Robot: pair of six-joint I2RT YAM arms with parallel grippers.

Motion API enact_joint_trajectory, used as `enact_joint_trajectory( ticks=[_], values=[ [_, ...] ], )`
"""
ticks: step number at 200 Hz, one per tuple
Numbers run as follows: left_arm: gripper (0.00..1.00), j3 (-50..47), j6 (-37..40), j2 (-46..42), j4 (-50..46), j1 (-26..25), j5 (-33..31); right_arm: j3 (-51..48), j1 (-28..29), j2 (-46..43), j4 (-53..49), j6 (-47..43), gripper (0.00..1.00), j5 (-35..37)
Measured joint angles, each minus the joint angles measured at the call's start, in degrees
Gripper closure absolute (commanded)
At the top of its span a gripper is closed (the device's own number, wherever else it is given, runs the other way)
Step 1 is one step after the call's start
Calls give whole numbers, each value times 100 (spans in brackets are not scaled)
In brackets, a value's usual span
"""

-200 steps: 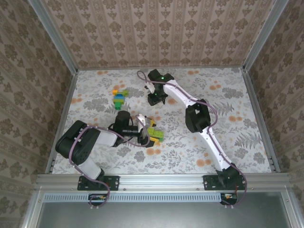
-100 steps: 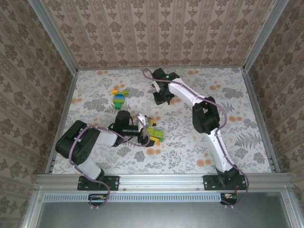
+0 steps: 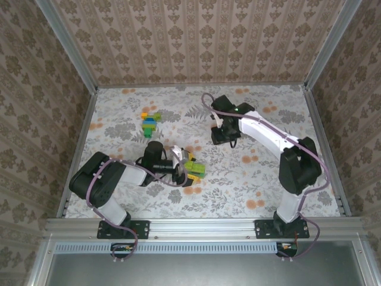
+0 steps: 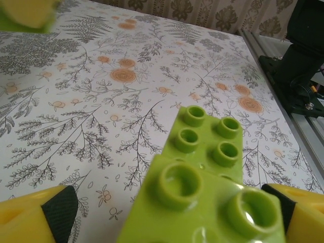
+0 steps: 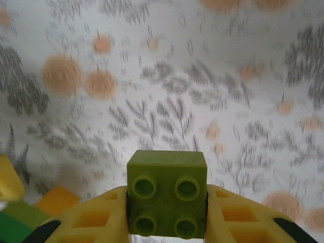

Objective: Assemble a carrot with lego

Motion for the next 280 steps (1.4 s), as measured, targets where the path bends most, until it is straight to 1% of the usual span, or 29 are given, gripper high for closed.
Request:
enact_joint_trajectory(
  ticks=[23, 56, 79, 101, 121, 134, 144, 148, 151, 155, 168, 184, 212, 254, 261, 280],
  values=[
    [12, -79, -2, -24, 39, -11, 20, -669, 66, -586, -28, 256, 71, -55],
    [15, -188, -2, -142, 146, -33, 63, -1220, 170, -1163, -55, 564, 71, -61],
    [19, -264, -4, -221, 245, -48, 92, -1325, 238, -1366, -111, 719, 71, -55],
    [25, -299, -4, -304, 267, -103, 116, -1327, 293, -1460, -125, 831, 71, -52],
    [33, -328, -2, -404, 280, -133, 149, -1327, 343, -1467, -122, 866, 71, -52],
    [34, -332, -2, -435, 286, -140, 162, -1327, 385, -1467, -120, 883, 71, -50],
    [33, -332, -2, -448, 282, -140, 162, -1327, 415, -1464, -120, 883, 71, -50],
    [29, -332, -2, -448, 282, -140, 164, -1327, 426, -1464, -120, 883, 71, -50],
    [24, -332, 2, -448, 282, -140, 166, -1327, 433, -1464, -120, 883, 71, -50],
    [19, -332, 2, -448, 278, -140, 168, -1327, 446, -1464, -120, 883, 71, -50],
    [10, -334, -9, -448, 256, -142, 149, -1327, 483, -1453, -118, 885, 71, -50],
    [7, -334, 9, -448, 247, -144, 129, -1314, 544, -1416, -125, 920, 71, -50],
    [6, -330, 24, -448, 184, -144, 85, -1102, 697, -1259, -203, 986, 71, -50],
    [9, -219, 151, -422, -11, -144, 17, -820, 1016, -994, -199, 1049, 71, -74],
    [11, -184, 164, -389, -17, -144, 9, -811, 1060, -966, -201, 1073, 71, -79],
    [19, -120, 214, -321, -61, -144, 0, -807, 1117, -931, -201, 1117, 71, -101]
  ],
)
